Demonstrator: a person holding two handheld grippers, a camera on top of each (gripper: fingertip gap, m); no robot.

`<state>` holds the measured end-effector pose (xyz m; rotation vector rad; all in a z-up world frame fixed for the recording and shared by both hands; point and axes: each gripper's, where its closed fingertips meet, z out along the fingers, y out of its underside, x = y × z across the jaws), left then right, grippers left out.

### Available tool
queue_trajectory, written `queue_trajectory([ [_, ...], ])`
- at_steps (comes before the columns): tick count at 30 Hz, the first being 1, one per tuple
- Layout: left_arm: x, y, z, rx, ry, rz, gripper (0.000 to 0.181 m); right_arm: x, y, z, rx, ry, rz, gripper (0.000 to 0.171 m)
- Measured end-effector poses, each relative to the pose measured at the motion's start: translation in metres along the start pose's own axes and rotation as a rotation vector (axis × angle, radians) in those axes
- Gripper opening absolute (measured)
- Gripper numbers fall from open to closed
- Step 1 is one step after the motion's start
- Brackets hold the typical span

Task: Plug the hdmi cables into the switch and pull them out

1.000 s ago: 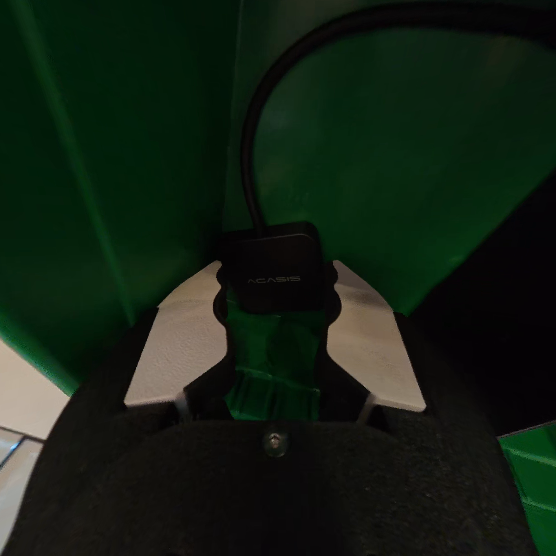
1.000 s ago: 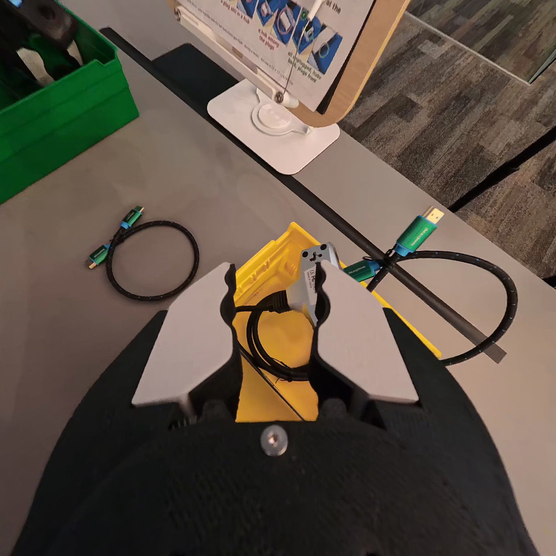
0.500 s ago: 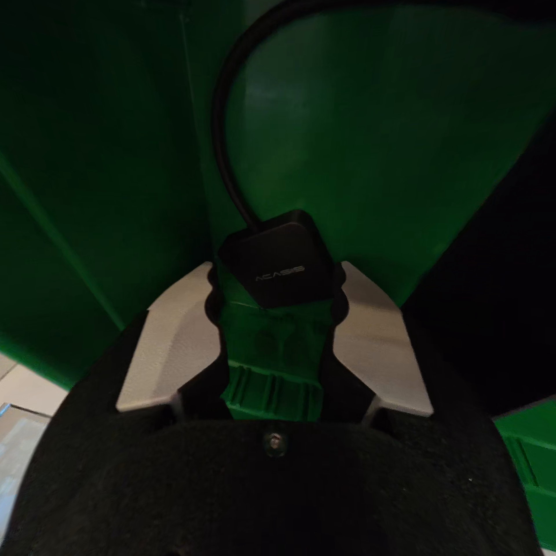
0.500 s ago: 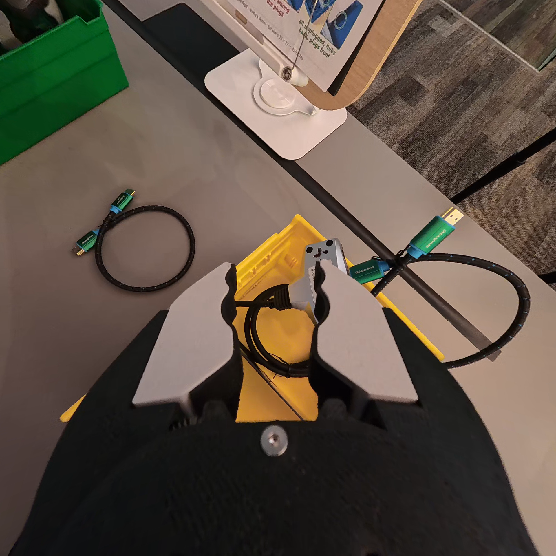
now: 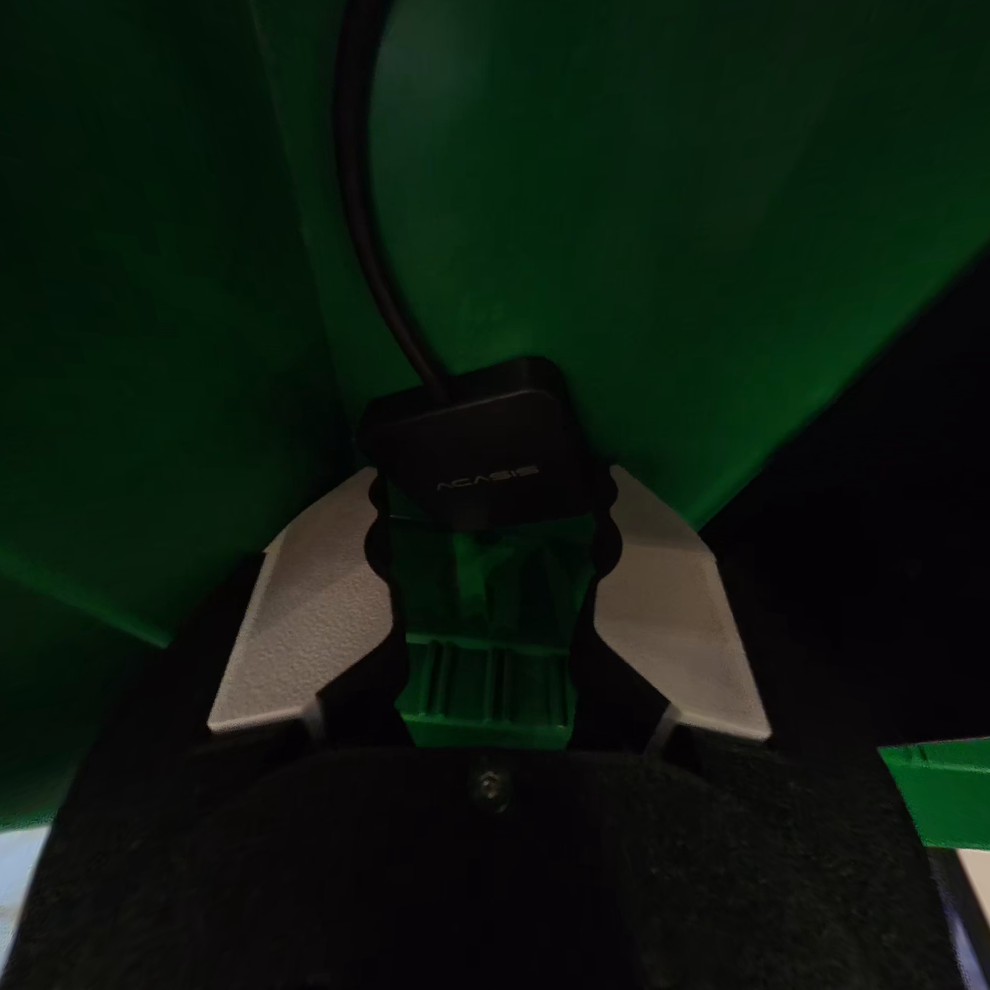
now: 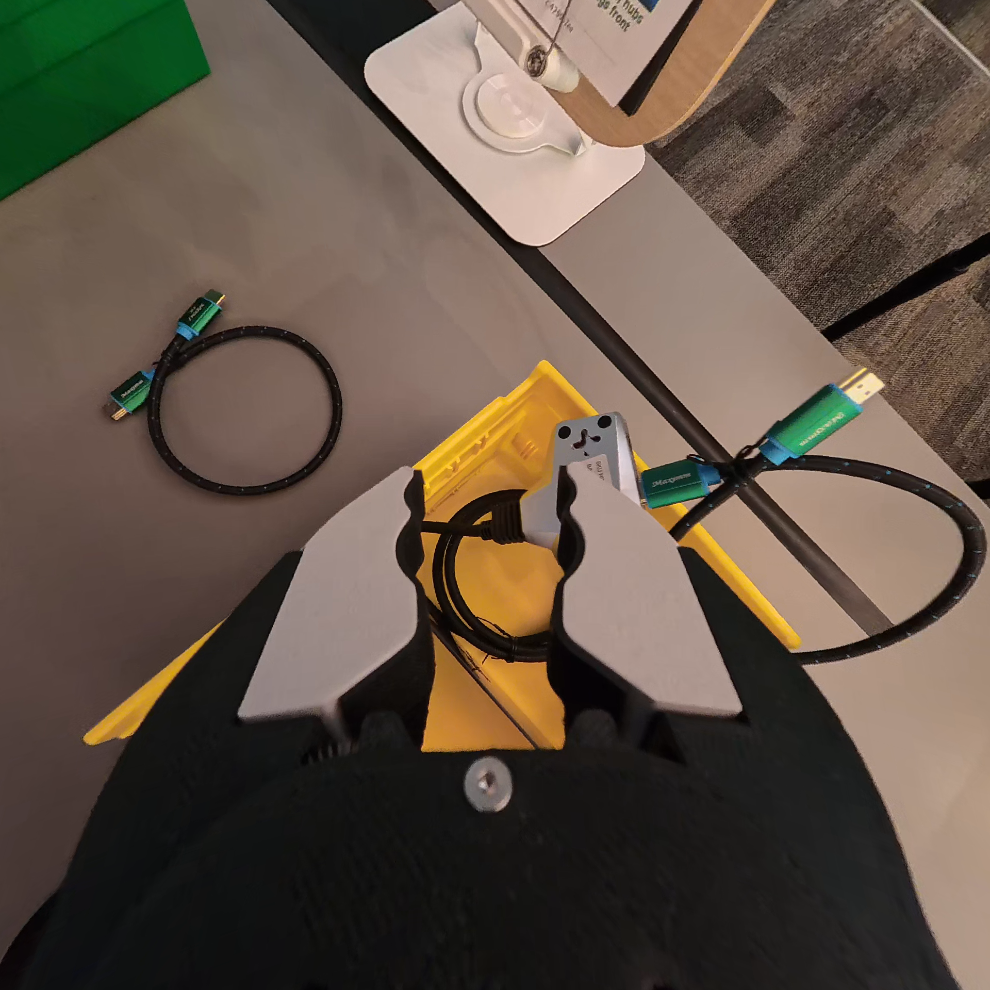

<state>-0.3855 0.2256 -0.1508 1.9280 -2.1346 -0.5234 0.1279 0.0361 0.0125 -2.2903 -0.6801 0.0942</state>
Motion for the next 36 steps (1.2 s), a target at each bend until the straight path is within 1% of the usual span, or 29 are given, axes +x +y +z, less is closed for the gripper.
queue_trajectory([
  [4,-0.003,0.005,0.001,-0.050,-0.047,0.078,0.073,-0.002,0.000,0.001,-0.009,0.001,-0.012,0.049],
  [9,-0.007,0.010,0.001,-0.059,-0.074,0.045,0.071,0.000,0.000,-0.001,0.002,0.000,-0.008,0.048],
  [13,-0.011,0.016,-0.008,-0.056,-0.116,0.016,0.067,0.000,0.000,-0.002,0.006,-0.001,-0.006,0.048],
  [19,-0.015,0.025,-0.044,-0.020,-0.203,-0.031,0.065,-0.004,-0.002,-0.002,0.006,-0.010,-0.023,0.048],
  [25,-0.018,0.038,-0.108,-0.001,-0.352,-0.053,0.062,-0.010,-0.012,-0.006,0.053,-0.015,-0.043,0.048],
  [26,-0.017,0.039,-0.121,0.002,-0.380,-0.047,0.018,-0.011,-0.014,-0.006,0.062,-0.017,-0.051,0.048],
  [27,-0.024,0.039,-0.139,0.024,-0.478,-0.043,0.000,-0.014,-0.017,-0.006,0.070,-0.020,-0.060,0.048],
  [28,-0.022,0.036,-0.151,0.056,-0.503,-0.031,0.000,-0.017,-0.019,-0.006,0.077,-0.030,-0.069,0.048],
  [29,-0.015,0.032,-0.156,0.088,-0.471,-0.043,0.000,-0.021,-0.019,-0.005,0.077,-0.045,-0.078,0.048],
  [30,-0.009,0.030,-0.157,0.098,-0.429,-0.066,0.000,-0.024,-0.018,-0.004,0.070,-0.056,-0.084,0.048],
  [31,-0.008,0.031,-0.157,0.083,-0.431,-0.090,0.000,-0.024,-0.017,-0.003,0.060,-0.056,-0.088,0.048],
  [32,-0.011,0.031,-0.155,0.075,-0.452,-0.111,0.000,-0.023,-0.015,-0.002,0.053,-0.049,-0.090,0.048],
  [36,-0.007,0.021,-0.123,0.129,-0.356,-0.236,0.001,-0.024,-0.015,-0.004,0.061,-0.060,-0.088,0.048],
])
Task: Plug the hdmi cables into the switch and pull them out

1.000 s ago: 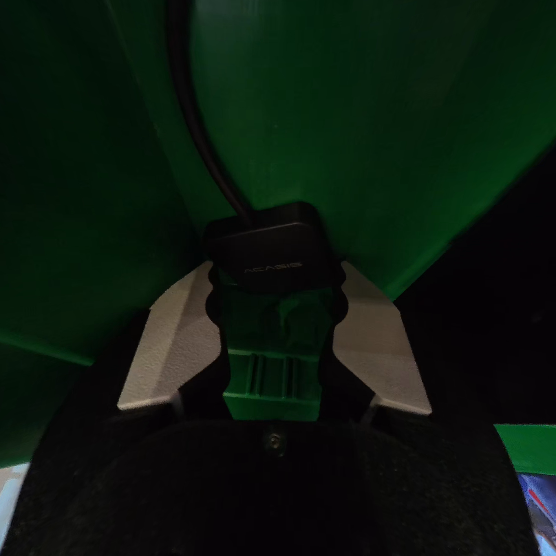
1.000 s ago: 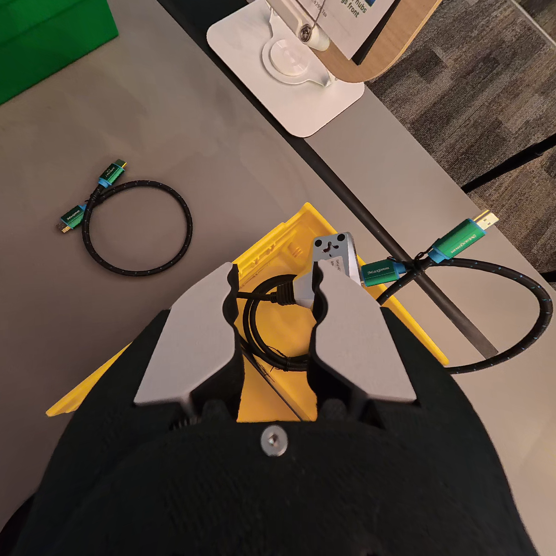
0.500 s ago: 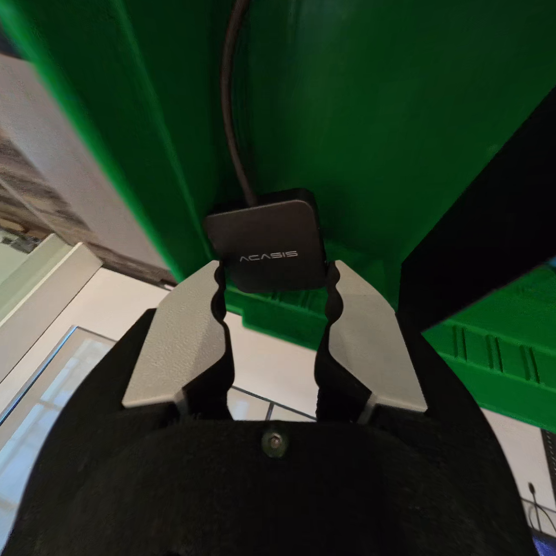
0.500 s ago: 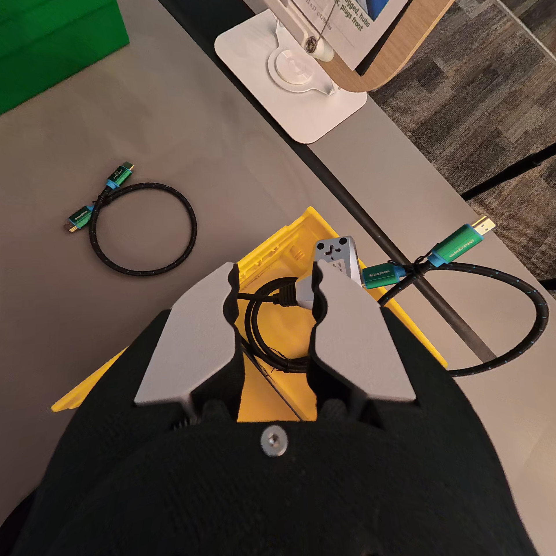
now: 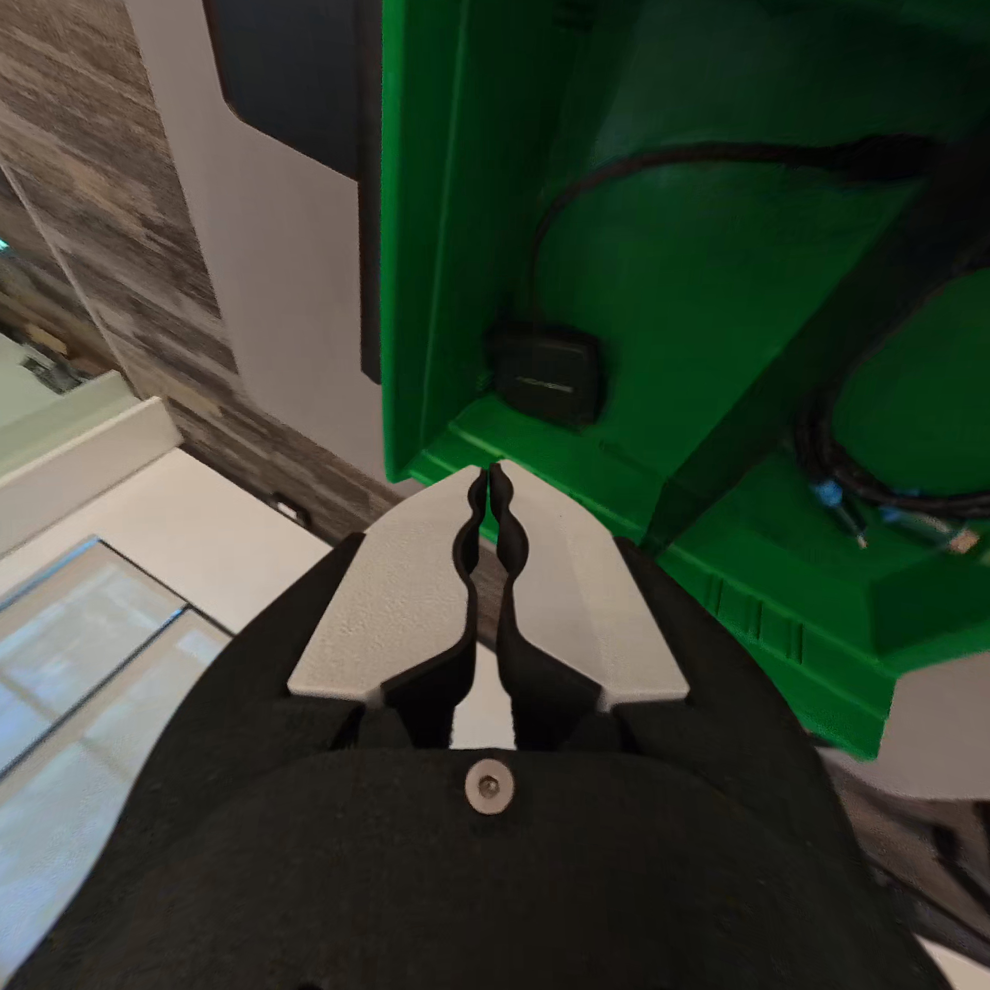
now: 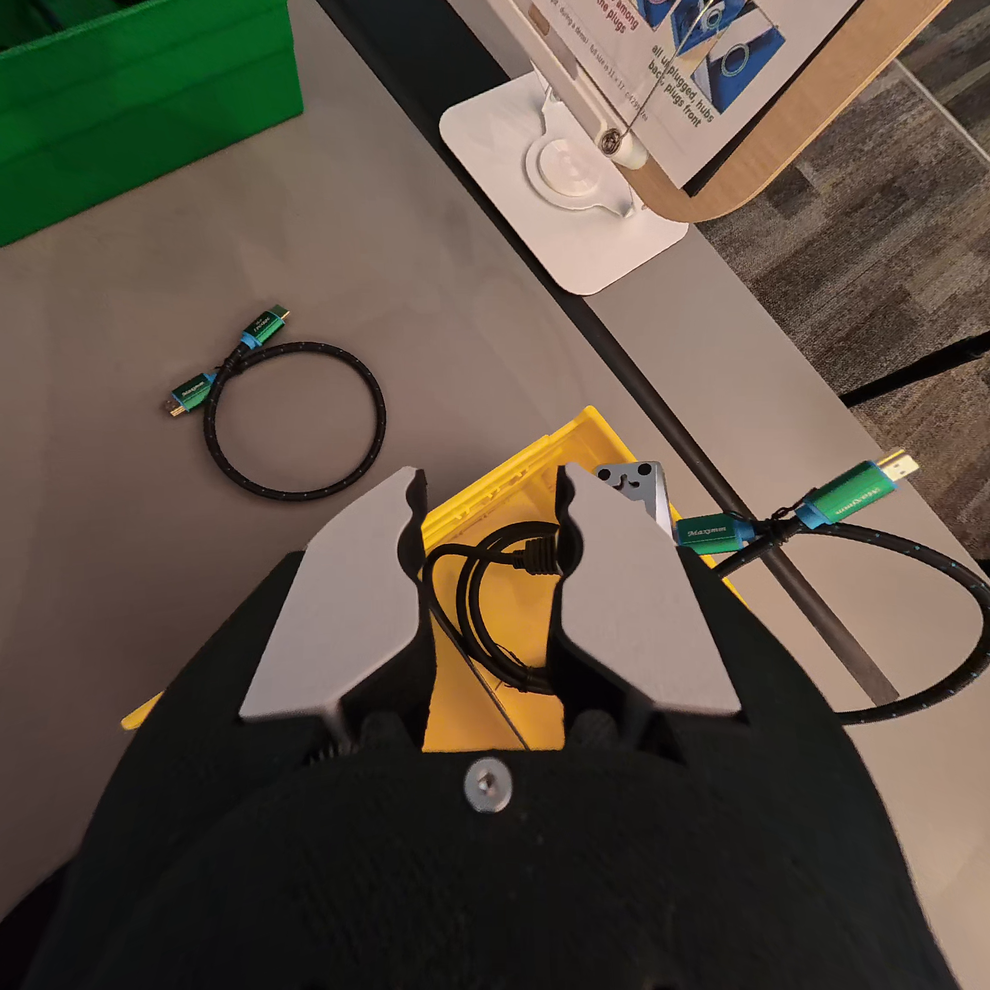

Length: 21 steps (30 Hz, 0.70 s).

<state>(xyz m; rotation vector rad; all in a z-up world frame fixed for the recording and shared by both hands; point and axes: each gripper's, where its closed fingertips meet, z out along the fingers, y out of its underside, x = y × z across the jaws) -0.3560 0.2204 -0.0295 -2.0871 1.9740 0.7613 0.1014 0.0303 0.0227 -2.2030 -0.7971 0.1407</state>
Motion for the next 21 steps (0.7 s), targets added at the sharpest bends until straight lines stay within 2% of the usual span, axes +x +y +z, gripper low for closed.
queue_trajectory([
  [2,0.009,0.002,0.018,0.015,0.053,-0.057,0.012,-0.002,-0.001,-0.002,0.009,-0.009,-0.004,0.048],
  [4,0.020,0.002,0.035,0.047,0.135,-0.135,0.015,-0.002,0.000,-0.002,0.010,-0.012,-0.007,0.048],
  [6,0.033,0.000,0.051,0.069,0.223,-0.203,0.028,-0.001,0.001,-0.002,0.006,-0.013,-0.006,0.048],
  [8,0.040,-0.005,0.064,0.101,0.245,-0.185,0.040,0.001,0.002,-0.001,0.002,-0.011,-0.001,0.048],
  [10,0.039,-0.011,0.076,0.128,0.189,-0.115,0.037,0.003,0.004,0.001,-0.009,-0.007,0.004,0.048],
  [16,0.043,-0.045,0.093,0.245,0.243,-0.039,0.028,0.013,0.012,0.007,-0.051,0.027,0.023,0.048],
  [21,0.032,-0.051,0.106,0.238,0.207,0.085,0.018,0.020,0.018,0.011,-0.084,0.053,0.039,0.048],
])
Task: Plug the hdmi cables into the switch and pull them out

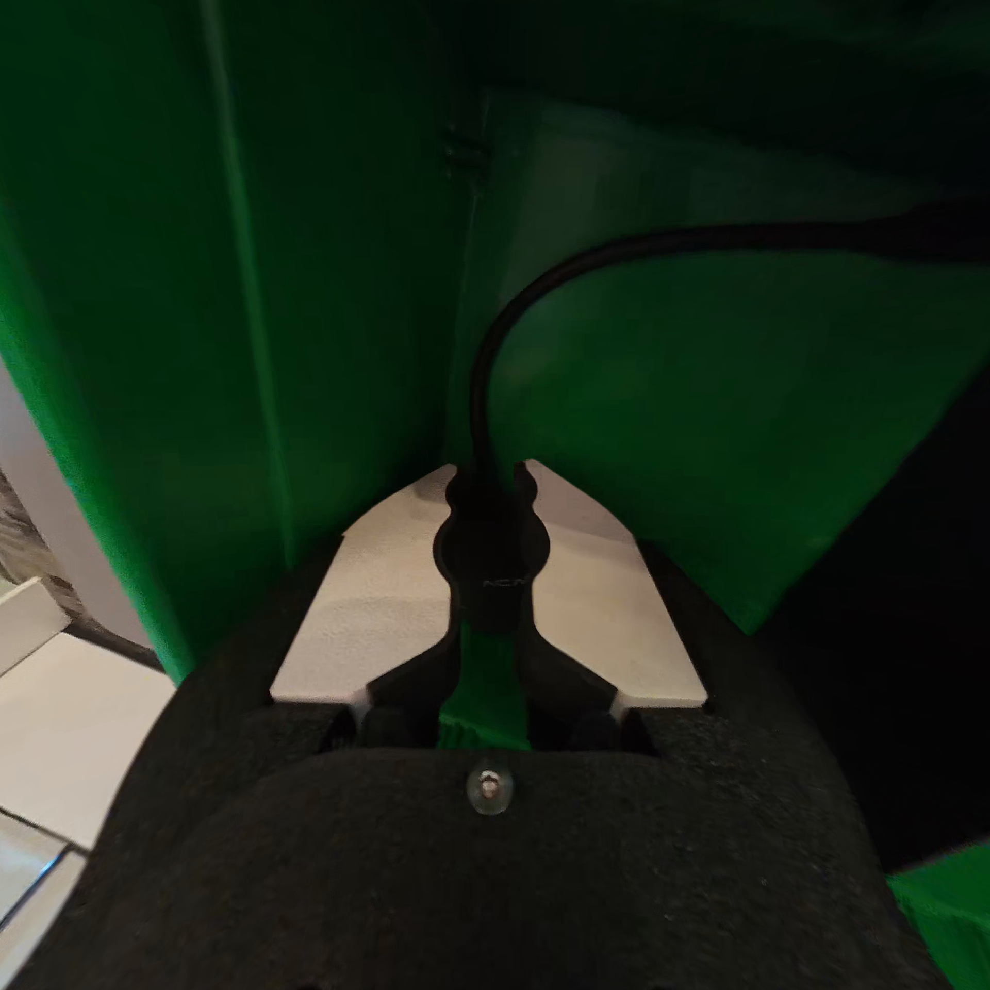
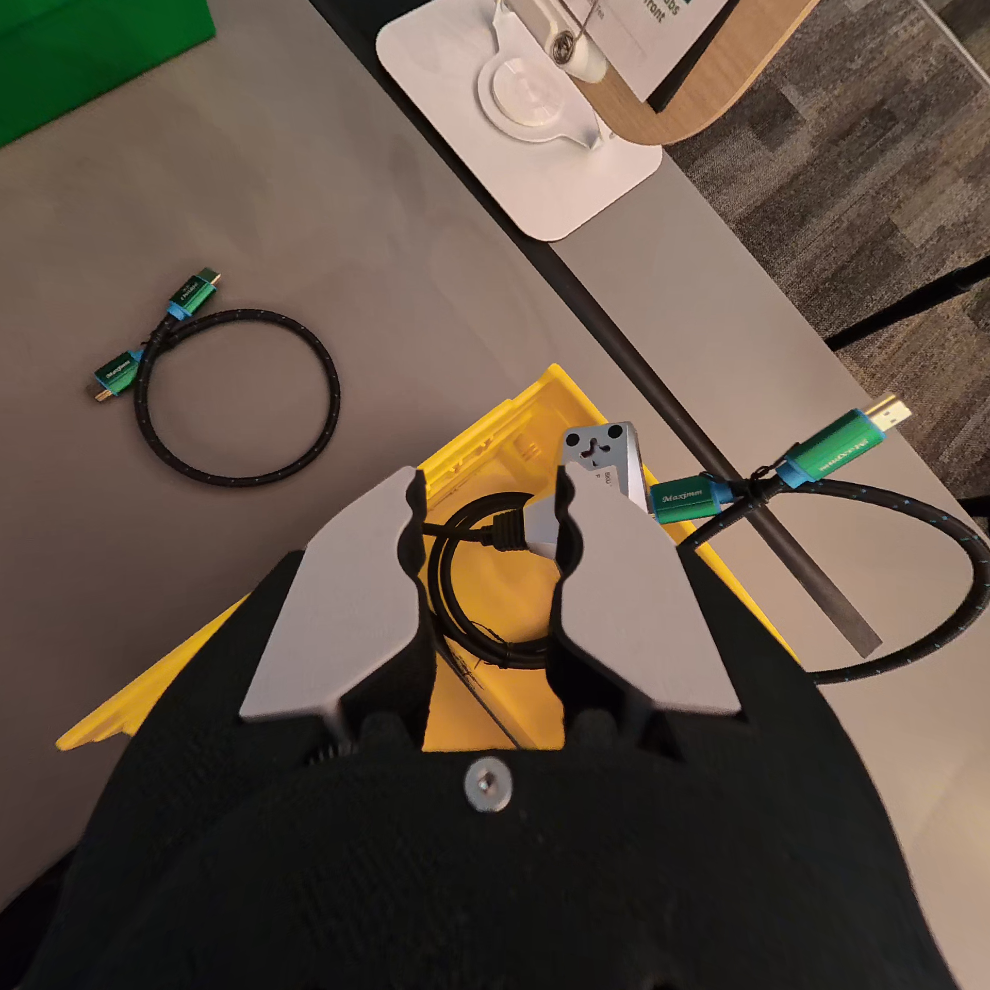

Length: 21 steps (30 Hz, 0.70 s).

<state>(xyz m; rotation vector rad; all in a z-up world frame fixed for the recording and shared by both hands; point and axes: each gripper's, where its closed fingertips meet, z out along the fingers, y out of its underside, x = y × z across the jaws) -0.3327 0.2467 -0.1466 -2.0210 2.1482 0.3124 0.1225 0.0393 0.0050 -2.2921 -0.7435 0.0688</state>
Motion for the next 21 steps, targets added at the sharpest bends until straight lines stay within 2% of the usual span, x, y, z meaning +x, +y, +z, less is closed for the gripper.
queue_trajectory([
  [4,0.001,0.006,0.005,-0.064,0.042,0.096,0.008,-0.001,0.002,0.006,-0.034,0.008,-0.014,0.048],
  [11,0.002,0.006,0.005,-0.132,0.031,0.212,0.007,-0.007,0.010,0.018,-0.114,0.011,-0.056,0.046],
  [18,0.003,0.012,0.000,-0.139,-0.016,0.138,0.006,-0.009,0.008,0.017,-0.107,-0.003,-0.061,0.043],
  [21,-0.003,0.007,-0.020,-0.056,-0.081,0.078,0.005,-0.009,0.006,0.014,-0.090,-0.005,-0.063,0.043],
])
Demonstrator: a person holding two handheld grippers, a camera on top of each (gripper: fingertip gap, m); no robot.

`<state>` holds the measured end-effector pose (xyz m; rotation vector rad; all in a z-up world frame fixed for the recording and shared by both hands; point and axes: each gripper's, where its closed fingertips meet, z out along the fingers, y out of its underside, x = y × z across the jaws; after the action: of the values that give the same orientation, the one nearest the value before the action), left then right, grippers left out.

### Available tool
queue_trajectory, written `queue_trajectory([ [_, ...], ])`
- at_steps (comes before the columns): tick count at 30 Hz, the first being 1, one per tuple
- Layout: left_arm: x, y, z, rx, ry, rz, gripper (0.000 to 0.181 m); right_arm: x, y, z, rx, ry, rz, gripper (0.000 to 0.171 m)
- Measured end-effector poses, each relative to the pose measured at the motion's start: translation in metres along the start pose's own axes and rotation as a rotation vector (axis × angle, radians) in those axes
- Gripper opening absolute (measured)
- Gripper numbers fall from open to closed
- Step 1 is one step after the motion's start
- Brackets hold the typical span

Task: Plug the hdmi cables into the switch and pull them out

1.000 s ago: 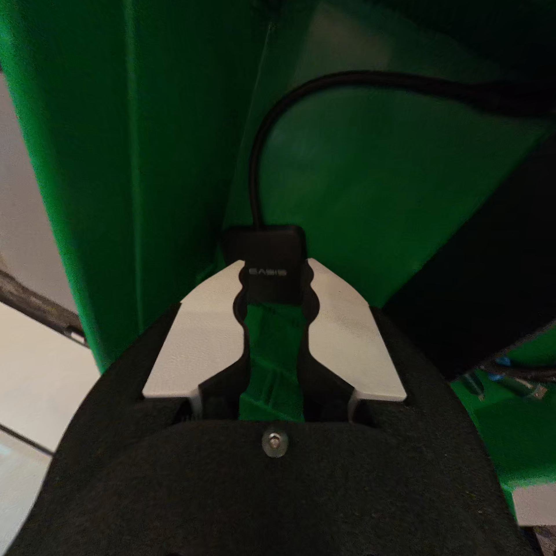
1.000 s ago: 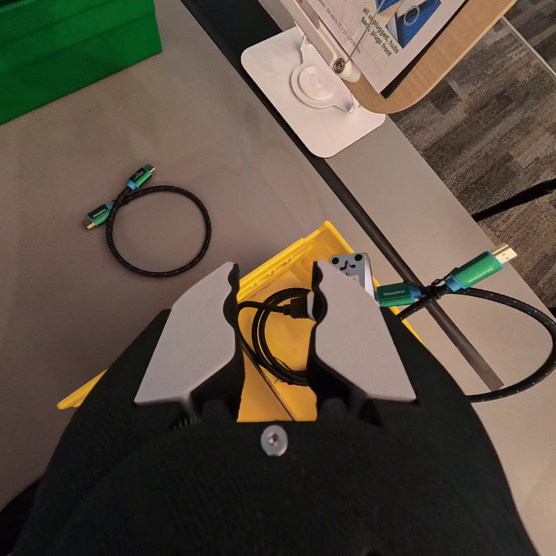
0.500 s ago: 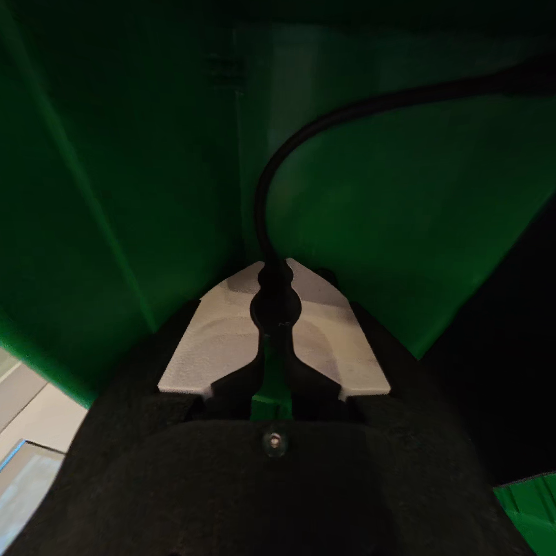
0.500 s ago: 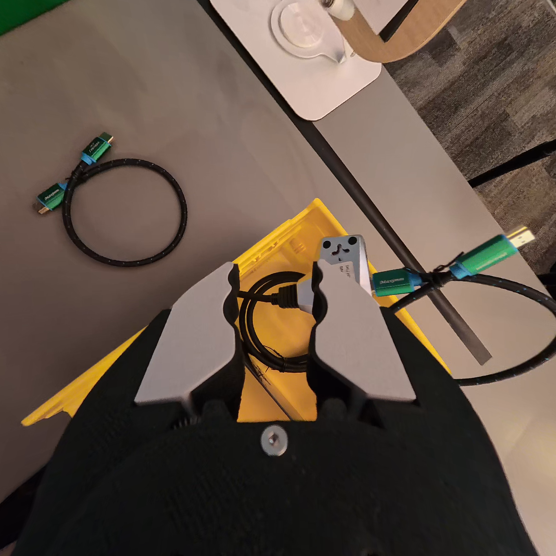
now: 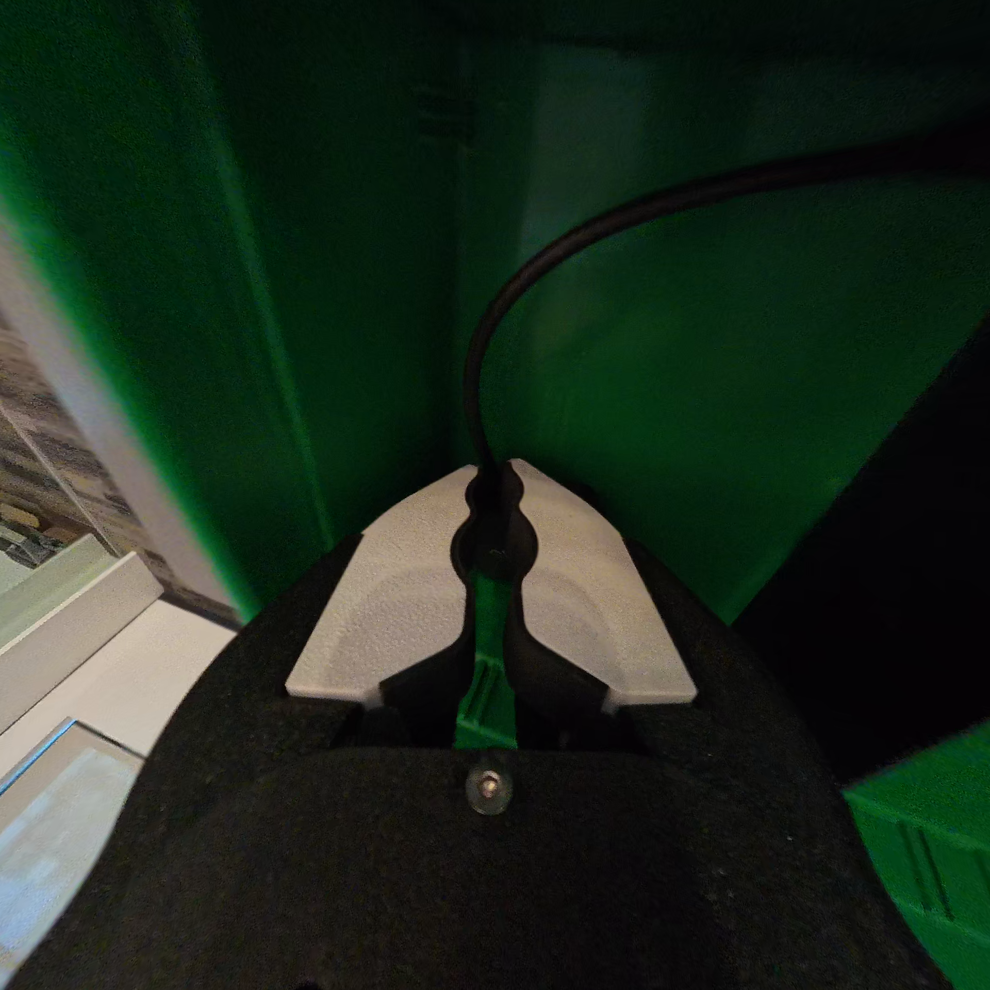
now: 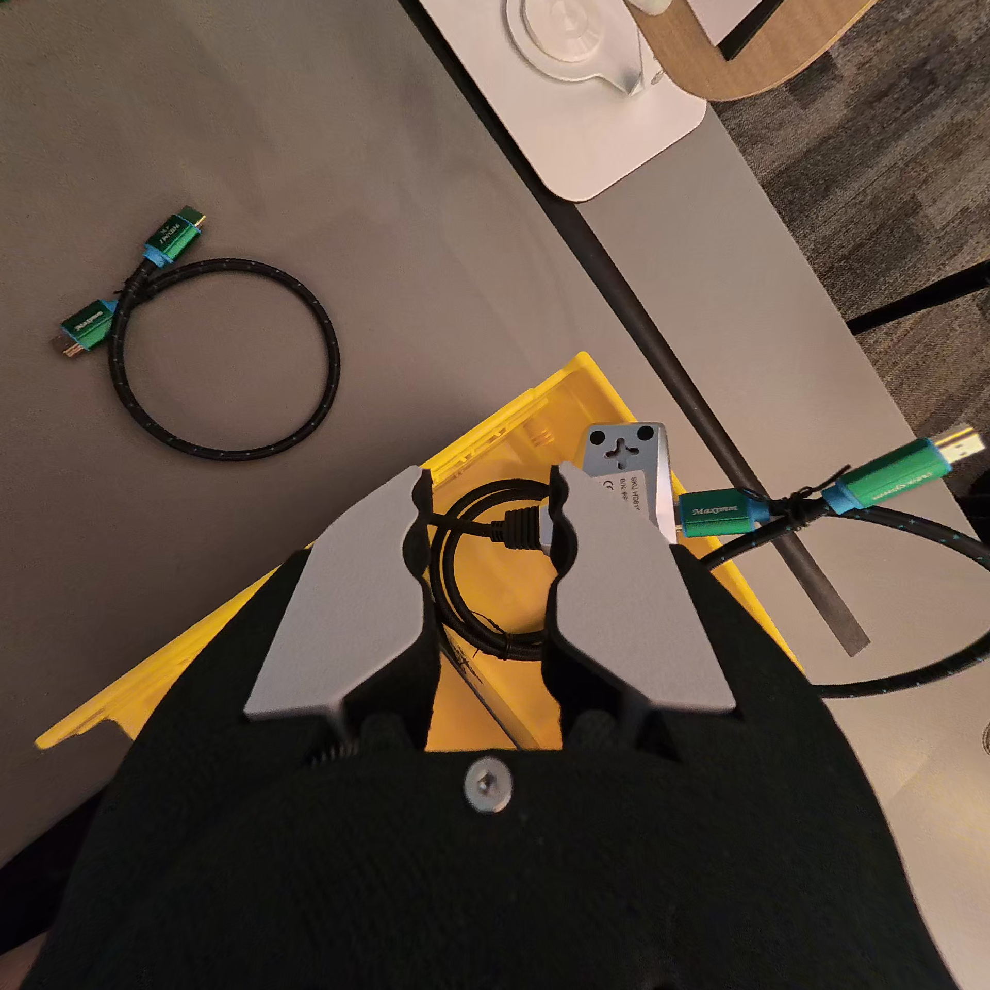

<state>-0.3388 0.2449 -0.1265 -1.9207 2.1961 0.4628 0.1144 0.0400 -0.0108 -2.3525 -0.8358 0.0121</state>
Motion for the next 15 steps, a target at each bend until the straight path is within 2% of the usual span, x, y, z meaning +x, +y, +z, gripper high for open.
queue_trajectory([
  [5,-0.018,-0.017,-0.063,0.239,-0.143,-0.114,0.004,-0.003,-0.008,-0.009,0.046,0.005,-0.020,0.043],
  [11,-0.025,-0.036,-0.152,0.465,-0.305,-0.185,0.004,-0.020,-0.038,-0.020,0.180,-0.017,-0.064,0.043],
  [15,-0.015,-0.059,-0.201,0.507,-0.394,-0.162,0.004,-0.048,-0.083,-0.033,0.409,-0.109,-0.045,0.042],
])
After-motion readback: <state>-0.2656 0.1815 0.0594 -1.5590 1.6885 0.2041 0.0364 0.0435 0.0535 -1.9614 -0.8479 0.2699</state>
